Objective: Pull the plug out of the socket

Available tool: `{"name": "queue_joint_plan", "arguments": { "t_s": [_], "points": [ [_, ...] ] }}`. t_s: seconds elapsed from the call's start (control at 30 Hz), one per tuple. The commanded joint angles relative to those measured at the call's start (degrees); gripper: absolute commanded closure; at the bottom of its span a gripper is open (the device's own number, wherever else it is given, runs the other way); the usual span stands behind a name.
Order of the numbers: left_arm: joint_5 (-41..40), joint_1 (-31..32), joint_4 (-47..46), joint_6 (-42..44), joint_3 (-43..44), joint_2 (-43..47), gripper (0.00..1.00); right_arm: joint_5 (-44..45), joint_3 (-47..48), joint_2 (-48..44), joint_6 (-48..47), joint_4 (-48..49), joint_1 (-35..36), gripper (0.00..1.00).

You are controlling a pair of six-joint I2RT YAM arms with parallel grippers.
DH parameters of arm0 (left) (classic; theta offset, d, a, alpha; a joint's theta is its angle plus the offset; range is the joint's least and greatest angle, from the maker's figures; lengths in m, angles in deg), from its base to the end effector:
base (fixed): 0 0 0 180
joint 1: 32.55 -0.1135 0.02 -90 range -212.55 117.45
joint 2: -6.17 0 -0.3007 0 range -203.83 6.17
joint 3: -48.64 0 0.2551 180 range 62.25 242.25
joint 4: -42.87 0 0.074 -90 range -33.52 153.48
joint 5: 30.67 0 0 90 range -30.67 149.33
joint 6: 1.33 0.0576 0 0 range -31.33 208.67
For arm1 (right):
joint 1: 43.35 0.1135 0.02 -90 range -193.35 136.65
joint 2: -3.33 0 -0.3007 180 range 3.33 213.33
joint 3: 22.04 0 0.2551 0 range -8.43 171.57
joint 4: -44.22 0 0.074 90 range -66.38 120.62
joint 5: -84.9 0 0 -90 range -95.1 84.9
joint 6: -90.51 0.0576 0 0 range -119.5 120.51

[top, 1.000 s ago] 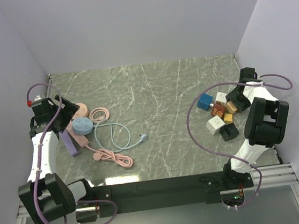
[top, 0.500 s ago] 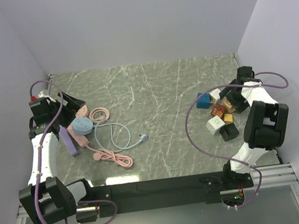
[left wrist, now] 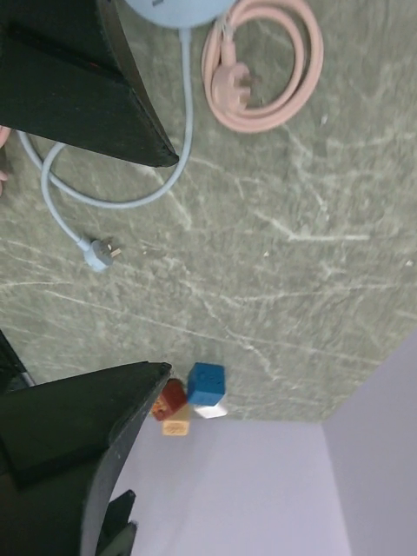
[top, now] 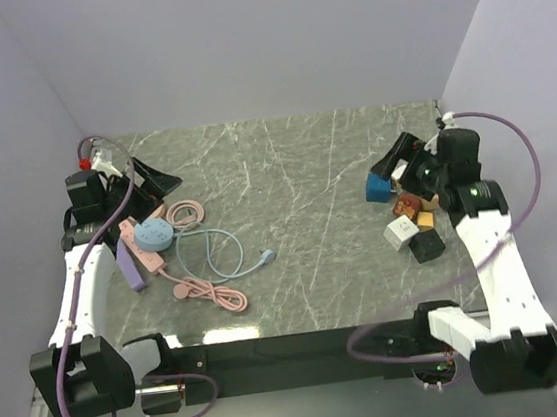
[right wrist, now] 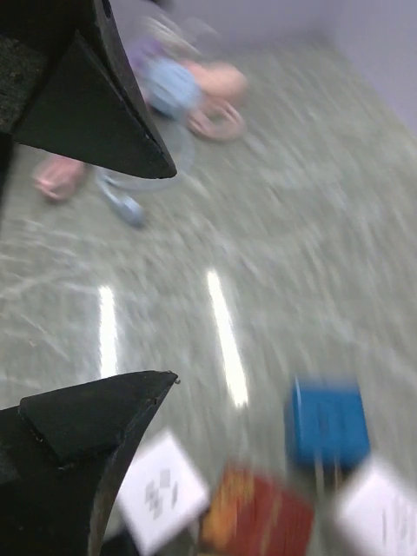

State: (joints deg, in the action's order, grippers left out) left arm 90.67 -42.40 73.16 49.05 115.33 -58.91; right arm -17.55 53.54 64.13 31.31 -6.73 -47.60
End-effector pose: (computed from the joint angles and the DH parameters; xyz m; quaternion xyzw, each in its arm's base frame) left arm 0.2577 0.0143 0.3342 -0.2215 0.8099 -0.3507 0.4148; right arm 0.2254 -0.0043 0.3642 0.2201 0.8601 0.1974 0.4158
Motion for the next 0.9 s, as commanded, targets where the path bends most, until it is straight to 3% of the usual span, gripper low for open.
{"name": "queue_joint_plan", "arguments": {
  "t_s": [0.0, 0.13, 0.4, 0.87],
  "points": [
    [3.7, 1.8, -3.0, 1.6, 2.8, 0.8, 0.01, -12.5, -1.4, -7.0, -2.6, 3.8, 4.0, 0.03],
    [3.1, 4.4, -1.7, 3.3, 4.3, 1.5, 0.01, -17.5, -2.8, -16.5, -1.9, 5.1, 4.0, 0.02],
    [3.4, 6.9, -1.0, 5.0, 5.7, 5.3, 0.00, -17.3, -0.2, -25.9, -4.9, 1.2, 4.0, 0.02],
    [2.7, 9.2, -0.2, 7.9, 8.8, 8.7, 0.01, -10.7, 5.6, -28.3, -6.7, -0.5, 6.6, 0.00]
  ]
}}
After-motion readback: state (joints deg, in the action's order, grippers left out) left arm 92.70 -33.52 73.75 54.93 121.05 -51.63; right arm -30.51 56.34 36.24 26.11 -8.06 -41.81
